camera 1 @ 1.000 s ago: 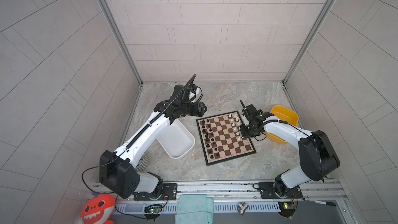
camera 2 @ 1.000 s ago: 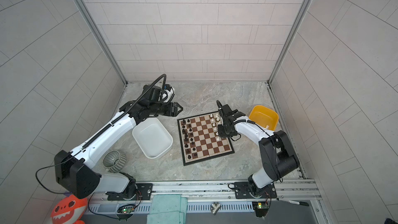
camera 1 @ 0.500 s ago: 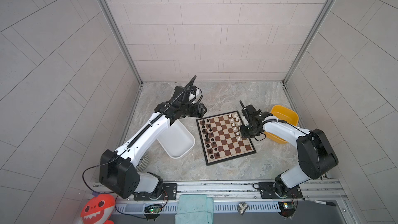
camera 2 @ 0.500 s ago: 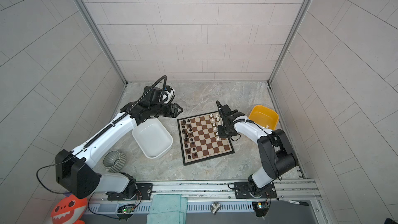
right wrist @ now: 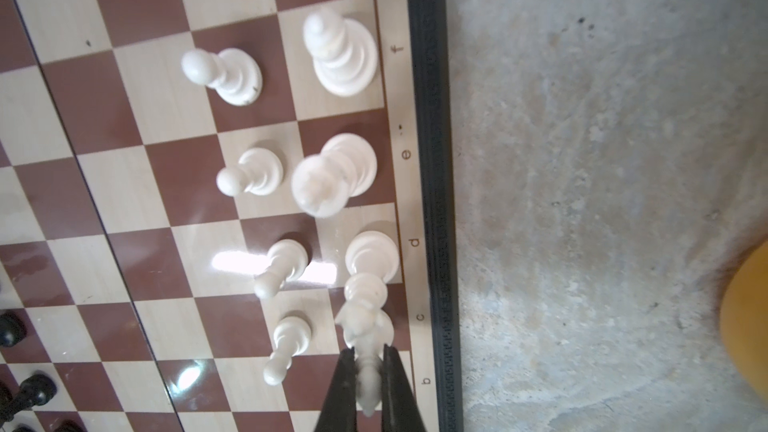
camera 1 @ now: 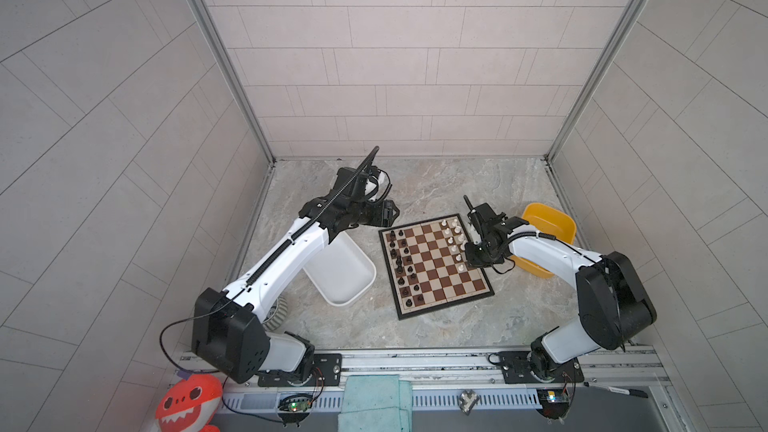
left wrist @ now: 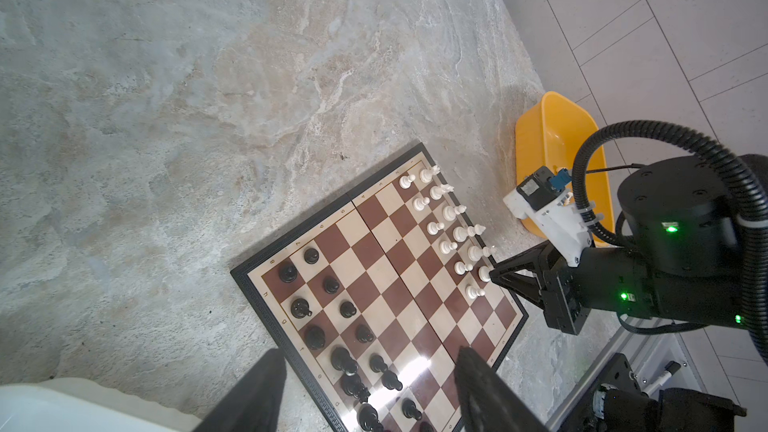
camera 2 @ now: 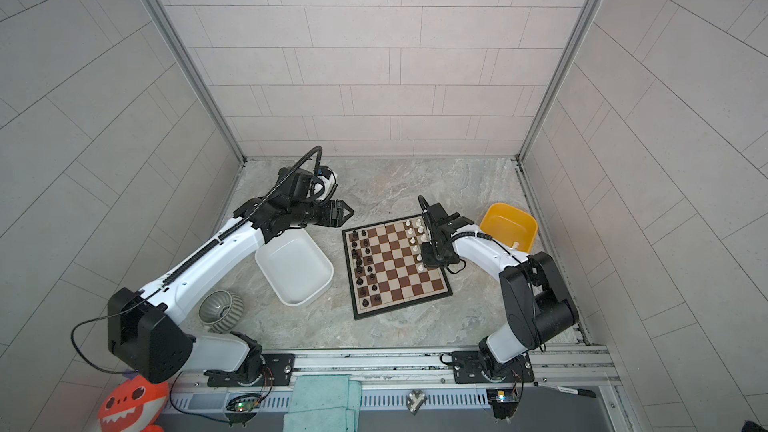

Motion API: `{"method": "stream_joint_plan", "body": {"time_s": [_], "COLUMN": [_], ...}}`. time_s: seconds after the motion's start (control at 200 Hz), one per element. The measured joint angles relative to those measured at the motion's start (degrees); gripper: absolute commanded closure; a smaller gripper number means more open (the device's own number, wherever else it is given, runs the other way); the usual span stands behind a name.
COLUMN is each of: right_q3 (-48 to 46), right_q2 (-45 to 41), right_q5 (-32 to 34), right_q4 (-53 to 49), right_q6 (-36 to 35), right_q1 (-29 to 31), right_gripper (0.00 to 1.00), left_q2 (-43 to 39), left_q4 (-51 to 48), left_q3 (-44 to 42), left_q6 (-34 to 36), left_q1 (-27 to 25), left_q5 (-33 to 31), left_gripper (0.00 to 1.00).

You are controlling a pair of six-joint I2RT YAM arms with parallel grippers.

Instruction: Set up the chess pieces on the board

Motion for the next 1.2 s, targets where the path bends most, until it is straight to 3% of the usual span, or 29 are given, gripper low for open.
{"method": "stream_joint_plan", "body": {"time_s": [0.205,0.375,0.44,0.58,0.676,0.811,0.991,1.201], "right_q3": [0.0,0.0,0.4,2.2,3.5,5.7,5.5,5.3], "right_q2": [0.0,0.0,0.0,-2.2,-7.0,-13.0,-9.3,1.6], "right_q5": [0.1,-0.1,-0.3,-1.9,-2.1,1.2,6.5,7.6], "right_q4": [0.1,-0.2,-0.7,-3.1,-4.5,-3.6,1.4,1.5], "right_q6": [0.0,-0.1,-0.3,0.0,0.4,2.2,7.9,11.0], "right_q1": [0.0,0.0,0.0,-1.3,-5.4,-16.9,-32.4,-36.5], "right_gripper": [0.88,0.66,0.61,0.61,0.58,0.53,0.67,0.84], "left_q2": [0.0,0.0,0.0,0.0,-0.1,-0.3,-0.5,-0.5], "left_q4": [0.1,0.1,0.1,-0.4,-1.5,-4.3,-7.1,-9.4], "left_q3": [-0.1,-0.1,-0.1,-0.1,-0.1,-0.1,-2.6,-4.8], "left_q6": [0.0,0.0,0.0,-0.2,-0.9,-1.7,-2.2,-2.4], "left_q1": [0.0,0.0,0.0,0.0,0.0,0.0,0.0,-0.5], "left_q5": [0.1,0.1,0.1,-0.2,-0.5,-0.1,2.3,4.2], "left_gripper": [0.29,0.28,0.28,0.28,0.28,0.28,0.28,0.28]}}
